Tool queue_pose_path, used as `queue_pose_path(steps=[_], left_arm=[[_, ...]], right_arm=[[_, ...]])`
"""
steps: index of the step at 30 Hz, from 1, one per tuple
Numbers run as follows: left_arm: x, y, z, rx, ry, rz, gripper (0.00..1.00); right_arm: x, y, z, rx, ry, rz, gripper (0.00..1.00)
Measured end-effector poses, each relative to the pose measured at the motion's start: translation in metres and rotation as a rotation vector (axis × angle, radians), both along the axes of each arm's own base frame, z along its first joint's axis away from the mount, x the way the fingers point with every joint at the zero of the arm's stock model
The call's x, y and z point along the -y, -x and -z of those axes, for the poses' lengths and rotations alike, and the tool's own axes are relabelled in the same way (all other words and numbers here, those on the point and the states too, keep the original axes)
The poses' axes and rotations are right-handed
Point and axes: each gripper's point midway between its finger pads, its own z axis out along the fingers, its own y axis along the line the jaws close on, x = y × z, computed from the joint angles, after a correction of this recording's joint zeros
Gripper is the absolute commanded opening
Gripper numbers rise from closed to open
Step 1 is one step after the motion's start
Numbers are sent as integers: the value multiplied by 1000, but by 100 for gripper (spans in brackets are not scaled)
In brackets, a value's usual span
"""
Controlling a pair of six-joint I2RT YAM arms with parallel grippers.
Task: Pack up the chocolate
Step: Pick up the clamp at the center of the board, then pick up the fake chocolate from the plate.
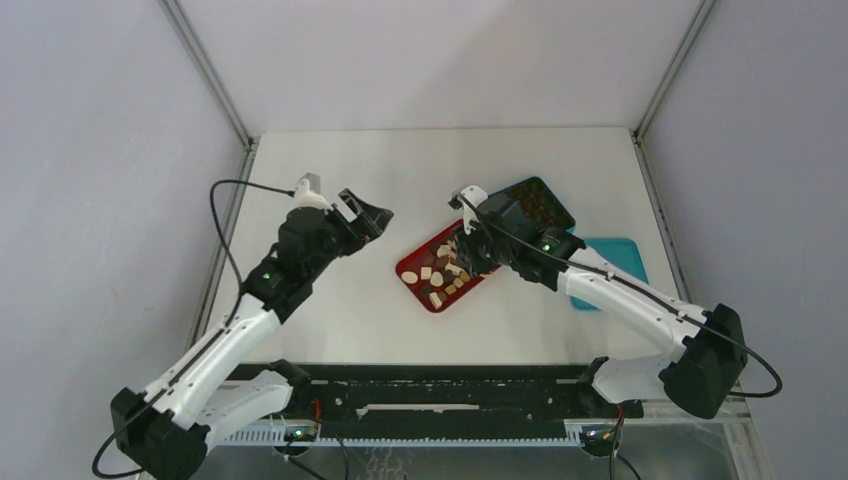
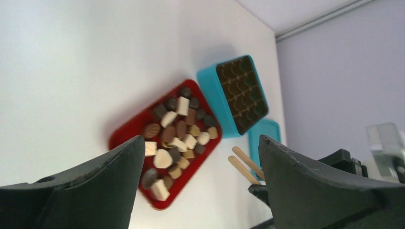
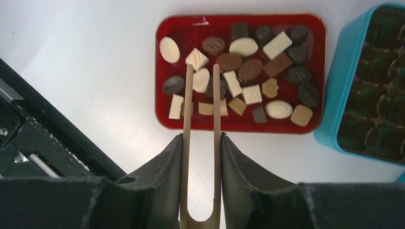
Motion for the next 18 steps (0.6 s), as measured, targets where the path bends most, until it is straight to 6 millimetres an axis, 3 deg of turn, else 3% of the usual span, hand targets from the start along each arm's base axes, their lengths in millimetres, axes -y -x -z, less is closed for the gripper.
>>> queue_pose_path(steps=[3, 10, 18], left_arm=[[-24, 7, -18, 59, -152, -23, 100], [-79, 30, -53, 164, -466, -73, 100], [-122, 44, -48, 190, -711, -124, 100]], right_arm=[[7, 2, 8, -50, 40, 8, 40], [23, -7, 25, -142, 122, 55, 43], [41, -16, 61, -285, 249, 110, 45]])
